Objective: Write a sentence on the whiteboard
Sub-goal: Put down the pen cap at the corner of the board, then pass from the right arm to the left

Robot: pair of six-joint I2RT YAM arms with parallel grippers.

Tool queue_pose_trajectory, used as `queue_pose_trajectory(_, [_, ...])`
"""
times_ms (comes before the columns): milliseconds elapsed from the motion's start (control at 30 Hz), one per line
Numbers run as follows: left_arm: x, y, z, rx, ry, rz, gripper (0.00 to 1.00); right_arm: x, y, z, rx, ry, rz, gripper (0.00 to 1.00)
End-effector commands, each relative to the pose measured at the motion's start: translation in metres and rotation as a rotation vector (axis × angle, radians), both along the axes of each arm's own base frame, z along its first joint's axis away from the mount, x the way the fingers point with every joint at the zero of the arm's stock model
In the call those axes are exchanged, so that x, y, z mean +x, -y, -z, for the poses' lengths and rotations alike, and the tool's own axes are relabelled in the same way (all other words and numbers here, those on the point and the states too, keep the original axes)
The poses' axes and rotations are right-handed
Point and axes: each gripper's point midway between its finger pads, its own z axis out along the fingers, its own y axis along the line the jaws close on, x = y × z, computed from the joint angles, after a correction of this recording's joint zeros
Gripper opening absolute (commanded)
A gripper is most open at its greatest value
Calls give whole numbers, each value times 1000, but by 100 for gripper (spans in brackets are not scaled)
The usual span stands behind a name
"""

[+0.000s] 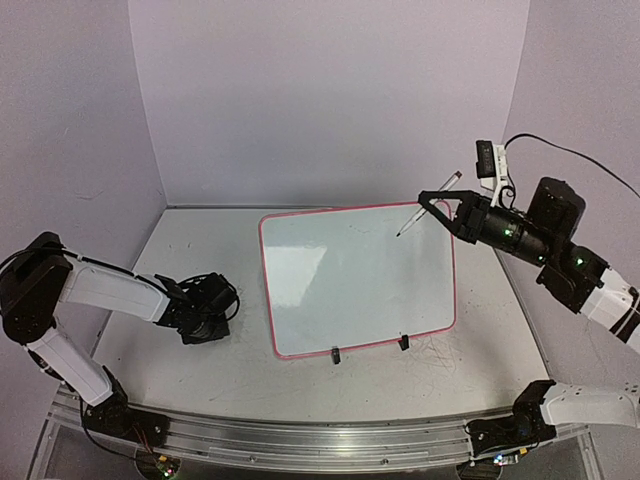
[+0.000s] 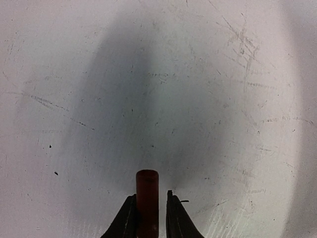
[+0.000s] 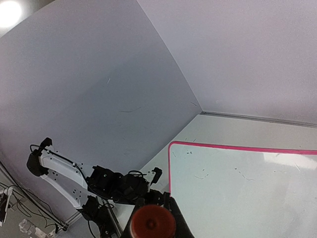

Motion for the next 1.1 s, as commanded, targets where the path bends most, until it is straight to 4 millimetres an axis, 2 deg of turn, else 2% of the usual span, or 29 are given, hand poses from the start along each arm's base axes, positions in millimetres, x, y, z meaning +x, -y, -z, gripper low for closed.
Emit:
queue_pose_trajectory(0, [6,3,-18,-28,48,10,22,0,-3,-4,6,35,-14,0])
queue_pose_trajectory(233, [11,9,-67,-80,119,51,37,2,-5,3,3,17,-18,0])
queue_pose_trajectory(333, [7,9,-97,-128,153,70,44,3,-7,6,4,4,-21,0])
queue_pose_trajectory(400, [3,13,-120,-196,193,99,53,4,-9,9,10,-4,-32,0])
queue_pose_trajectory(467, [-1,18,-153,-283,257,144,60,3,-13,9,29,-15,-56,0])
queue_pose_trajectory(600, [-11,51,-230,-523,406,323,64,-2,-27,14,90,-51,-135,0])
queue_pose_trajectory(667, [-20,74,-263,-668,465,440,65,-4,-38,18,96,-63,-165,0])
queue_pose_trajectory(733, [-30,94,-286,-791,504,539,66,-5,-50,20,92,-69,-168,0])
queue_pose_trajectory(867, [-49,133,-306,-956,548,683,66,-14,-73,20,129,-95,-200,0])
queue_pose_trajectory(1067, [-93,212,-311,-943,536,935,66,-20,-96,32,187,-162,-245,0])
